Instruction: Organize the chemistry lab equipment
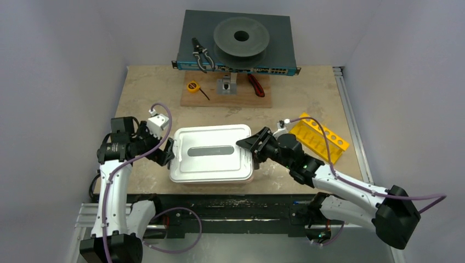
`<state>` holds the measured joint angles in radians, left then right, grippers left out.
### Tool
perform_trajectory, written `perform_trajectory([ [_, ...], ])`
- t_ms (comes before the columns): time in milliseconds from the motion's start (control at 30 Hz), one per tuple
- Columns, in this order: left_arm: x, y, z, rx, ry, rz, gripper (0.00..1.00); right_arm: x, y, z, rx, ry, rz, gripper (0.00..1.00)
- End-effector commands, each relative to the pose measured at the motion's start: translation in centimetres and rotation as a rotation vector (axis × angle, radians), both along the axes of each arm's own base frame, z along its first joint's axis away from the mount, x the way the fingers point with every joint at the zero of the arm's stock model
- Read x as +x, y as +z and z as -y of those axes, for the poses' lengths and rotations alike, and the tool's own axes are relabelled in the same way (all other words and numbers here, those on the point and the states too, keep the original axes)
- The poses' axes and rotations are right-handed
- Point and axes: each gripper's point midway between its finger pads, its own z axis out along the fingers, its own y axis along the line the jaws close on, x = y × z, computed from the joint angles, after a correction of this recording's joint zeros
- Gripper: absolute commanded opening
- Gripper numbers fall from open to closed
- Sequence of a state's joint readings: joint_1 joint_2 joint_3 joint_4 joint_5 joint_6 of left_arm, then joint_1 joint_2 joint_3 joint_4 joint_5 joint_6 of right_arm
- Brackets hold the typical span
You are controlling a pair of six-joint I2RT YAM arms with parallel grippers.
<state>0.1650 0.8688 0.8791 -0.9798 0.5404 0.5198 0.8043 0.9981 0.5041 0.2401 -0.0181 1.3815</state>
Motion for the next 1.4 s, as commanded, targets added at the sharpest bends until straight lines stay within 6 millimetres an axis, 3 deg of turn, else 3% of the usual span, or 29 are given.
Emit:
perform_trajectory([
  [0,1.0,0.4,-0.8,0.064,0.001,0.069,1.0,0.0,-1.9,1.7,-0.192,-0.01,0.03,0.59],
  [167,1.1,0.8,-0.8,0.059,0.008,0.077,1.0,0.2,-1.3,2.8,-0.371,0.018,0.08,0.68],
  [467,0.8,4.6,0.4,-0.012,0.003,0.107,1.0,1.1,-0.3,6.4,-0.642,-0.022,0.132,0.62],
  [633,1.0,6.6,0.9,-0.039,0.005,0.134,1.0,1.2,0.6,5.9,-0.707,0.019,0.167,0.66],
  [800,1.3,6.1,0.1,-0.009,0.043,0.115,1.0,0.5,1.0,4.1,-0.748,0.058,0.211,0.68],
  [967,1.6,5.2,-1.2,0.042,0.085,0.096,1.0,0.0,0.1,2.6,-0.822,0.099,0.21,0.69],
  [1133,1.6,5.7,-1.1,0.046,0.077,0.125,1.0,0.3,-0.5,3.0,-0.889,0.067,0.198,0.65],
  [1367,1.6,5.0,-1.3,0.065,0.07,0.117,1.0,0.3,-0.8,4.4,-0.914,0.014,0.186,0.51],
])
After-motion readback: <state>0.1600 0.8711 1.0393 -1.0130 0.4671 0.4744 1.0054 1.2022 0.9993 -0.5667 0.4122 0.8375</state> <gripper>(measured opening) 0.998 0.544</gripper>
